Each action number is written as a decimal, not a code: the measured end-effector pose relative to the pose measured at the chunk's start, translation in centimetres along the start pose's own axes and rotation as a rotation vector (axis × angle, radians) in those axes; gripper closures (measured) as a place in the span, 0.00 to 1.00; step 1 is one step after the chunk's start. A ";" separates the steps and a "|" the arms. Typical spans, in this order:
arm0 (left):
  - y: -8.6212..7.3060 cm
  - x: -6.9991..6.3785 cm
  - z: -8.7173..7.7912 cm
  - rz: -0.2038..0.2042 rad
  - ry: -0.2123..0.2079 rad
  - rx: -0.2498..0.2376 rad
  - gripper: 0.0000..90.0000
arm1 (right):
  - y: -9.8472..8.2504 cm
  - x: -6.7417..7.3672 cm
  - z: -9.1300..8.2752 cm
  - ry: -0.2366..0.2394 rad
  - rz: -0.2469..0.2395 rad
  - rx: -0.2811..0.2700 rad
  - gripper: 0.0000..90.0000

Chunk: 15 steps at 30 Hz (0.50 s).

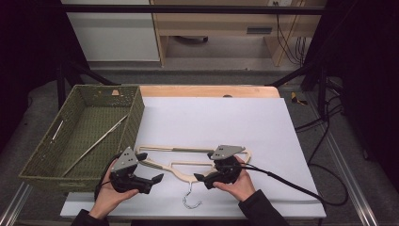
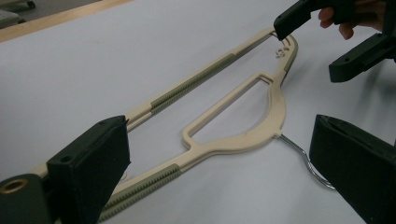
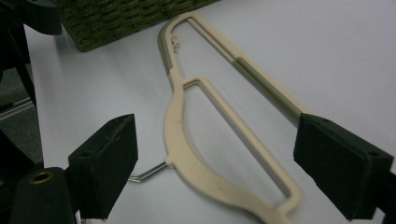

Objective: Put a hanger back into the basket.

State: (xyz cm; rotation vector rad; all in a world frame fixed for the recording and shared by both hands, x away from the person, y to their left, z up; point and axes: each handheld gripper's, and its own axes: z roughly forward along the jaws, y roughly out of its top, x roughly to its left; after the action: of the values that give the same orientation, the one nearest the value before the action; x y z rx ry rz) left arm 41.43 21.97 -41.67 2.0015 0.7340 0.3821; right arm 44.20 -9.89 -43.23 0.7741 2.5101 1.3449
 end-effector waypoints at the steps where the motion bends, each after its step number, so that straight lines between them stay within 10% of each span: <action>1: 0.0 0.0 0.0 0.000 0.001 0.001 0.06 | 0.1 0.2 0.5 0.007 -0.011 0.013 0.19; 15: 0.0 -0.1 0.4 0.005 -0.007 0.009 0.06 | -0.2 1.1 5.1 0.087 -0.034 0.133 0.45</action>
State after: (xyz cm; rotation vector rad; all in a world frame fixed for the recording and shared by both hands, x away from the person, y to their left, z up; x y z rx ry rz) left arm 41.57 21.67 -41.90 2.0130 0.7277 0.3751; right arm 45.27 -5.74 -46.21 0.7081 2.6907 1.2365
